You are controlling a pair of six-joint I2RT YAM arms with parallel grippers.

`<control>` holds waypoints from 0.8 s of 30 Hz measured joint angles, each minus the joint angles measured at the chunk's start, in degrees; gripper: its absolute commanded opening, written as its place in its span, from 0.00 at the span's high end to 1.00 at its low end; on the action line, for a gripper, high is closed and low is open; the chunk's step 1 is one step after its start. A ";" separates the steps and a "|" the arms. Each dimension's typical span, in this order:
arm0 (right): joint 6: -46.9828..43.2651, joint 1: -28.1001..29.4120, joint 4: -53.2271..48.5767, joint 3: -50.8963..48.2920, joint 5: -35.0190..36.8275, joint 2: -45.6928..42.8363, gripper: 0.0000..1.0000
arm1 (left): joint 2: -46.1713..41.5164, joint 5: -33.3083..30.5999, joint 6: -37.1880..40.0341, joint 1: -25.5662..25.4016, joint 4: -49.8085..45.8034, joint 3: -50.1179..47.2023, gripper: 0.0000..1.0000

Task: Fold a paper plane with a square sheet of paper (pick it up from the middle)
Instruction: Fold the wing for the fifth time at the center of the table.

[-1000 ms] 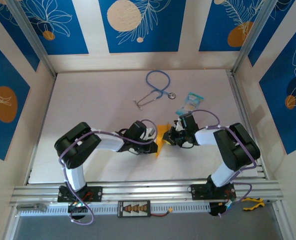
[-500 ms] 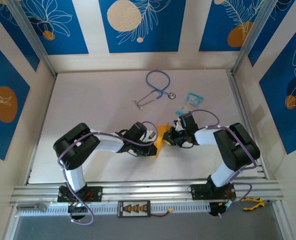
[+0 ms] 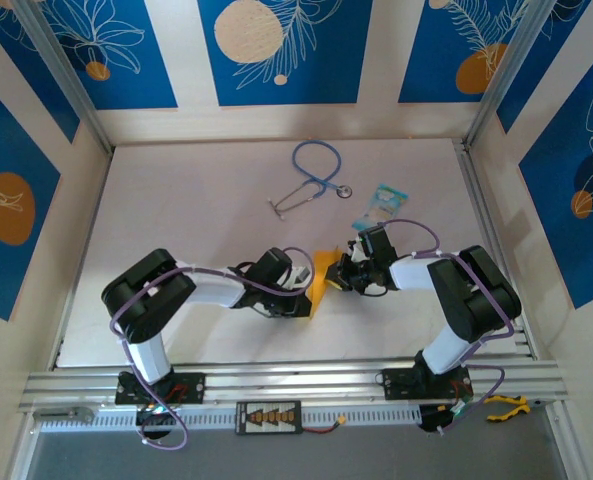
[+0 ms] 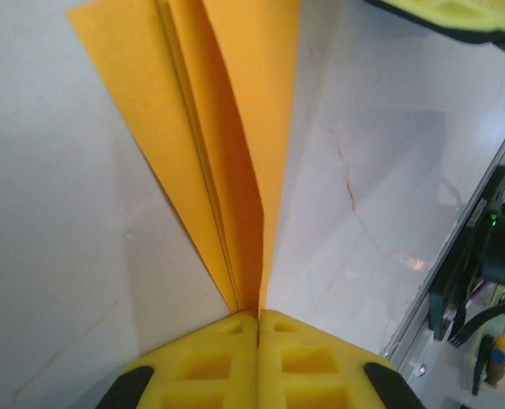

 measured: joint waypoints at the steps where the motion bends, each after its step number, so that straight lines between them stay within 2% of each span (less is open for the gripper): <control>1: 0.00 0.02 0.00 0.00 0.00 0.00 0.88 | 0.00 0.09 0.13 0.02 -0.02 0.00 1.00; 3: 0.00 0.04 0.00 0.04 0.02 0.00 0.88 | -0.02 0.09 0.15 0.02 0.00 -0.02 1.00; 5: 0.00 0.04 -0.04 0.04 0.04 0.00 0.88 | -0.02 0.11 0.24 0.02 0.00 -0.02 0.89; 6: 0.00 0.04 -0.07 0.04 0.04 0.00 0.88 | -0.02 0.20 0.50 0.02 0.00 -0.02 0.87; 8: 0.00 0.04 -0.13 0.11 0.09 0.02 0.88 | -0.20 0.76 0.72 -0.04 -0.02 -0.04 0.89; 10: 0.00 0.13 -0.44 0.28 0.20 0.02 0.88 | -0.22 1.03 1.11 -0.09 -0.11 -0.33 0.97; 11: 0.00 0.17 -0.52 0.33 0.22 0.07 0.88 | -0.22 1.14 1.18 -0.09 0.17 -0.61 0.97; 17: 0.00 0.26 -0.83 0.46 0.24 0.11 0.88 | -1.51 1.77 0.90 -0.22 0.63 -1.90 0.80; 21: 0.02 0.26 -1.11 0.70 0.22 0.26 0.88 | -4.94 1.29 0.96 -0.66 -1.44 -4.39 0.77; 24: 0.02 0.26 -1.22 0.74 0.22 0.28 0.88 | -7.87 -0.72 0.92 -0.74 -4.15 -5.18 0.82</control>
